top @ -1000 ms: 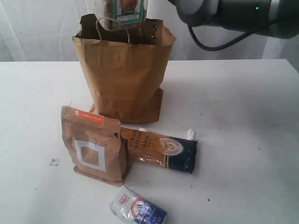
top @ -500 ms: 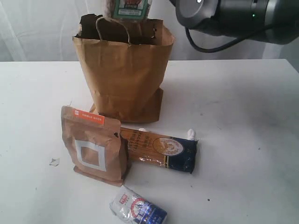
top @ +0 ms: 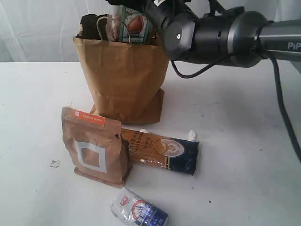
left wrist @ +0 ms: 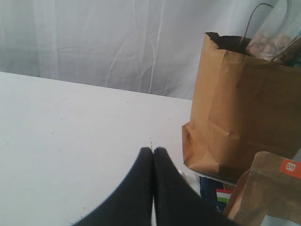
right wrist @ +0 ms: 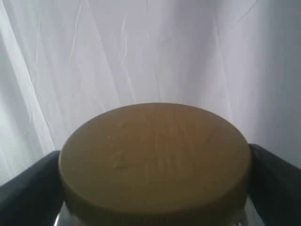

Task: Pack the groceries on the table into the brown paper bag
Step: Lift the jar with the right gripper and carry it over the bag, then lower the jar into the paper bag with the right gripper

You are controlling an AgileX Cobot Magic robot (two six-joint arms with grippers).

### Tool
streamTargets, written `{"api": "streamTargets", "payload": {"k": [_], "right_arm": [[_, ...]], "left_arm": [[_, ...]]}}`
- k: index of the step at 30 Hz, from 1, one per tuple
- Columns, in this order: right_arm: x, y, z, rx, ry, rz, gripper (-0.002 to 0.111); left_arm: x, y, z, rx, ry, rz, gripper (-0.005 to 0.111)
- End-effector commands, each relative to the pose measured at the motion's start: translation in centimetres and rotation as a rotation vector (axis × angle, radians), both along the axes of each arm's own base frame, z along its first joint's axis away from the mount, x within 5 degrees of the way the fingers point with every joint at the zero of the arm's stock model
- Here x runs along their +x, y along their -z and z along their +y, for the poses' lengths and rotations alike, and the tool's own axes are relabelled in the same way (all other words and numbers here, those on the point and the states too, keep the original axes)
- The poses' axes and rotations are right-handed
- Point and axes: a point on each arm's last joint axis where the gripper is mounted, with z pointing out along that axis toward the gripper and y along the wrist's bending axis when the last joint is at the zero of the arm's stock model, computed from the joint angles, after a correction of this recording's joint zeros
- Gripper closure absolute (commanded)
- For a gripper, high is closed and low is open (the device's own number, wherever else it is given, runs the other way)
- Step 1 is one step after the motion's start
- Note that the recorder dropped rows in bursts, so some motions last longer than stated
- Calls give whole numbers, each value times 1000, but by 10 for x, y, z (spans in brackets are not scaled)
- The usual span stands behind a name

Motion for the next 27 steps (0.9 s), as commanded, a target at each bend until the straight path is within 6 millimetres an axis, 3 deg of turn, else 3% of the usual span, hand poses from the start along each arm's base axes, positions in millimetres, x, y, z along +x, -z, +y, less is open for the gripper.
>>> {"api": "streamTargets", "payload": {"k": [1,9,15,22,27], "right_arm": [[2,-4,-4,9,21,-35,101],[3,19,6,-91,-61,130,97],[5,25,7,-178,-58,113,83],[5,27,8,-199,-66,124,52],[4,28,8,-201,-69,129,52]], "left_arm": [[-1,-3,-1,14,19,-12,107],[-1,-3,-1,14,19,-12,107],[-1,-3,-1,14,19,-12,107],[-1,-3,-1,14,19,-12,107],[-1,-3,-1,14,19,-12,107]]}}
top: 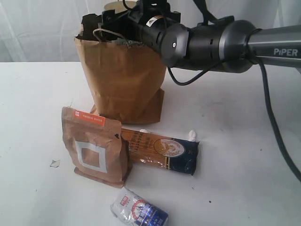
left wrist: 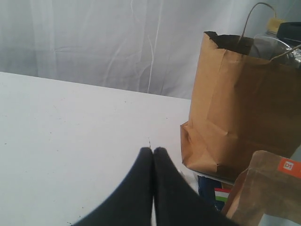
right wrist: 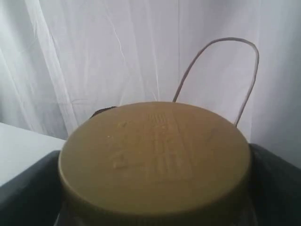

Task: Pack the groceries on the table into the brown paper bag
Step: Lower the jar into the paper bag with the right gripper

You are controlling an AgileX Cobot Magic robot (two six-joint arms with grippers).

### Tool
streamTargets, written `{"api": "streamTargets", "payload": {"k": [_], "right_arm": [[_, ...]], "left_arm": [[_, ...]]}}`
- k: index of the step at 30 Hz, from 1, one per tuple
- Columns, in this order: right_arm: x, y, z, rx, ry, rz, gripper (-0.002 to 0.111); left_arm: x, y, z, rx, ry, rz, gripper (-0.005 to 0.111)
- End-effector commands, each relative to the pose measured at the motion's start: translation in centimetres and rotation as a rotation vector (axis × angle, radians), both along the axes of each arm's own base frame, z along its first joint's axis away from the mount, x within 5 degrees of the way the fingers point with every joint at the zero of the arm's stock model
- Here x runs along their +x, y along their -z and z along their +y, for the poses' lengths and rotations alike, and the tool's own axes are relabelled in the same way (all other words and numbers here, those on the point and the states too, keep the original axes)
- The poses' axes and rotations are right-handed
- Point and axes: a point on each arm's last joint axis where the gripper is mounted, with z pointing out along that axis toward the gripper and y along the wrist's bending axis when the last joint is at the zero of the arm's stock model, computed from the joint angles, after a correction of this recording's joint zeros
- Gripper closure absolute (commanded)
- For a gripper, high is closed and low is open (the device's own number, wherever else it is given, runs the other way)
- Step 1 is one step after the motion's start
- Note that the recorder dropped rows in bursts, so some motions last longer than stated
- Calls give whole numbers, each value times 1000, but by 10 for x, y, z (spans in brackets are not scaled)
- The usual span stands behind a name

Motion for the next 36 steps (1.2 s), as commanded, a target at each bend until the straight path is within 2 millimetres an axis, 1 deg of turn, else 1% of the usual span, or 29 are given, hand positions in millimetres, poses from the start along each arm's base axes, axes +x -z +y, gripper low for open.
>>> {"api": "streamTargets", "payload": {"k": [1,7,9,13,15,20,27,33,36], "right_arm": [[1,-8,-4,5,15,-44,52],[1,-7,-4,0,10,-34,51],[1,-6,-3,-5,5,-24,47],[0,-5,-3,-12,-2,-10,31],[0,-5,-3,-12,-2,-10,27],[0,-4,-3,-13,-3,-8,26],[-1,1,-1,-37,-28,46,26],[-1,2,-1,-41,-32,54,12],[-1,2,-1,-41,-32,54,8]], "left_arm": [[-1,-3,-1,15,14,-13,107],[-1,-3,-1,15,14,-13,107],[-1,-3,-1,15,14,-13,107],[-1,-3,-1,15,14,-13,107],[-1,-3,-1,15,14,-13,107],[-1,-3,-1,15,10,-13,107],[-1,-3,-1,15,10,-13,107],[-1,-3,-1,15,10,-13,107],[-1,-3,-1,15,10,-13,107]]}}
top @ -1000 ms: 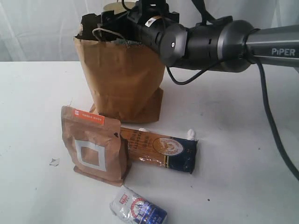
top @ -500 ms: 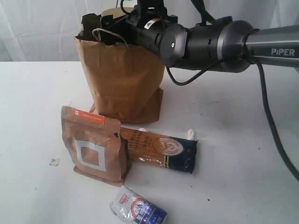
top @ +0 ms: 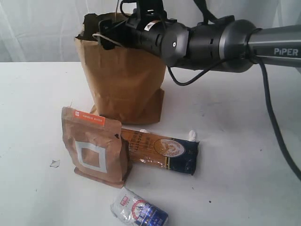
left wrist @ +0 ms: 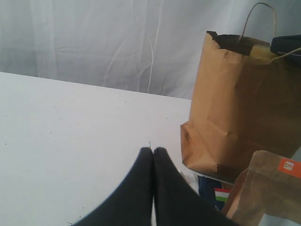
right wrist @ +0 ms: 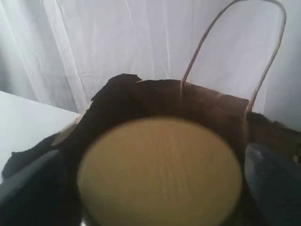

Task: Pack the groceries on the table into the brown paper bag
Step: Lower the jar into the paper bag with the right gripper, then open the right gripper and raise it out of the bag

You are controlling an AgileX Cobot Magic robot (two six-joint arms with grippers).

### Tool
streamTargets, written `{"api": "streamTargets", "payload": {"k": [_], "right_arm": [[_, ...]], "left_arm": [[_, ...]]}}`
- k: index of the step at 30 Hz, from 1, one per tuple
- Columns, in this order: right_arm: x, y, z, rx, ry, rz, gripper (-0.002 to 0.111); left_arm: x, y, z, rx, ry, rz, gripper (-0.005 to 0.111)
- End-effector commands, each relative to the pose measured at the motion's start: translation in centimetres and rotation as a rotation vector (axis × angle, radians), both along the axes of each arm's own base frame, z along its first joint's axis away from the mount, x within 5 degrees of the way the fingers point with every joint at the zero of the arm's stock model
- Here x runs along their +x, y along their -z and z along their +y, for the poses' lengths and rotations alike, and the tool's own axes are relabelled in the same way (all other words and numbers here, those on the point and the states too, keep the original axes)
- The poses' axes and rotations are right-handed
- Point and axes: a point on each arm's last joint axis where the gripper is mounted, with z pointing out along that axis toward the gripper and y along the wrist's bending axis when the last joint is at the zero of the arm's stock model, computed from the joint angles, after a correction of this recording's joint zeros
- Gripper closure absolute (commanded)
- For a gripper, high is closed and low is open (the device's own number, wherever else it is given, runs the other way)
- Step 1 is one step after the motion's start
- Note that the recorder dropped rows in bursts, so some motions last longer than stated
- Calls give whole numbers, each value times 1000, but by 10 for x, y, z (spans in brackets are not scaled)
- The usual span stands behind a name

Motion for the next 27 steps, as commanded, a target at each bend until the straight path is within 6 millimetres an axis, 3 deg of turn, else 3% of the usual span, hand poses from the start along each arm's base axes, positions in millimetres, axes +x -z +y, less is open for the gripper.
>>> {"api": "streamTargets", "payload": {"k": [1,12,17,21,24,27], "right_arm": [[1,-9,-4,9,13,-34,8],[1,-9,-4,8,11,-32,8],[-5,-18,-6,5,-11,-9,8],[-19,-47,-13,22,-38,-19,8],[-42,-80,-23,16,-97,4,8],[-61,-92,-29,-39,-169,73,8]], "left_arm": [[-1,-3,0,15,8,-14,107],[-1,-3,0,15,6,-14,107],[-1,-3,0,15,3,-14,107],[0,-3,3,19,-35,-18,107],[0,-4,16,27,-176,-32,107],[-1,-6,29,35,-313,-46,107]]}}
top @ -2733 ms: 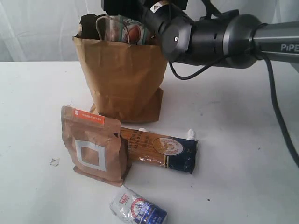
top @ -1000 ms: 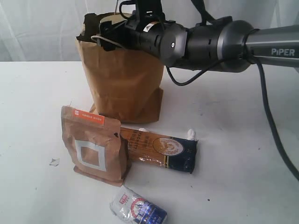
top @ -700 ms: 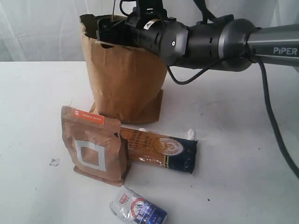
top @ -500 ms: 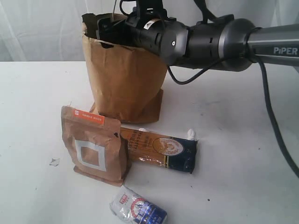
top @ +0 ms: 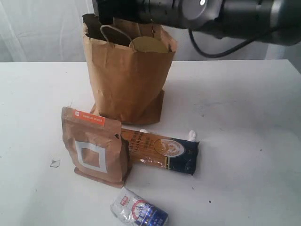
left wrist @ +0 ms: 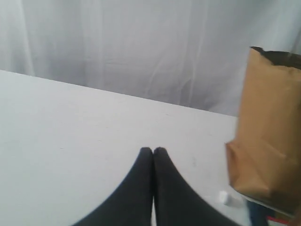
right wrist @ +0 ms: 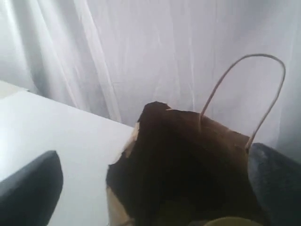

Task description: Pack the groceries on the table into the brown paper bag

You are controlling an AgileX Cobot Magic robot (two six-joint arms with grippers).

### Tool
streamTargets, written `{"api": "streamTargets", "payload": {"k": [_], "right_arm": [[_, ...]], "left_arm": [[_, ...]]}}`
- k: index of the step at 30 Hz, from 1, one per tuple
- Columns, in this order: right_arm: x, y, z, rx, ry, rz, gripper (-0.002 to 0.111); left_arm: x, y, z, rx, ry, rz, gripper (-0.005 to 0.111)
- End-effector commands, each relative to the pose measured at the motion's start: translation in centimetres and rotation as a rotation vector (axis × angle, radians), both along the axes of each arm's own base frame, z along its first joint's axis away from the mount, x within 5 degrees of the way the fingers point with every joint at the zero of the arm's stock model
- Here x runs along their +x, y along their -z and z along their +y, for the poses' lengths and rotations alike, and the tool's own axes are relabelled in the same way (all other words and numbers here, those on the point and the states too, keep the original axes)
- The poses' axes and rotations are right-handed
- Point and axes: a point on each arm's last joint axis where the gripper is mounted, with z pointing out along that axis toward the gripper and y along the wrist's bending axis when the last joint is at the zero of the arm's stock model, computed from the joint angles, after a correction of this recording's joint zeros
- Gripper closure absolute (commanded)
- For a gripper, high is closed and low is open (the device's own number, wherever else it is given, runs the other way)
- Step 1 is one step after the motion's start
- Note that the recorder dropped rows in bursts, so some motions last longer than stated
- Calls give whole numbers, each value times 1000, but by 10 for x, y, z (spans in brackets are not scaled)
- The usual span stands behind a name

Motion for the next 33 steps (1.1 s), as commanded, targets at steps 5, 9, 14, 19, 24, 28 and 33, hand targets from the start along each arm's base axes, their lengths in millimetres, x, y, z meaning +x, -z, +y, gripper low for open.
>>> {"api": "streamTargets", "payload": {"k": [5,9,14,19,24,28,33], "right_arm": [[-47,-22,-22,-285,-186,152,8],[-58,-16,-30,-419,-231,239,8],[-65,-9,-33,-474,-268,327,8],[-75,-2,-32,-537,-321,406,8],[-102,8,-25,-781,-574,418,8],[-114,9,-15,-801,-625,427,8],[-113,20,-1,-801,-640,408,8]], "left_arm": [[-5,-11,26,26,-284,-59,107],[-5,-28,24,13,-265,-105,107],[-10,-64,23,-12,-254,-210,107],[-17,-104,9,39,-87,-314,107],[-27,-127,-20,184,231,-384,107],[-25,-121,-22,220,250,-370,107],[-11,-83,-12,197,129,-250,107]]}}
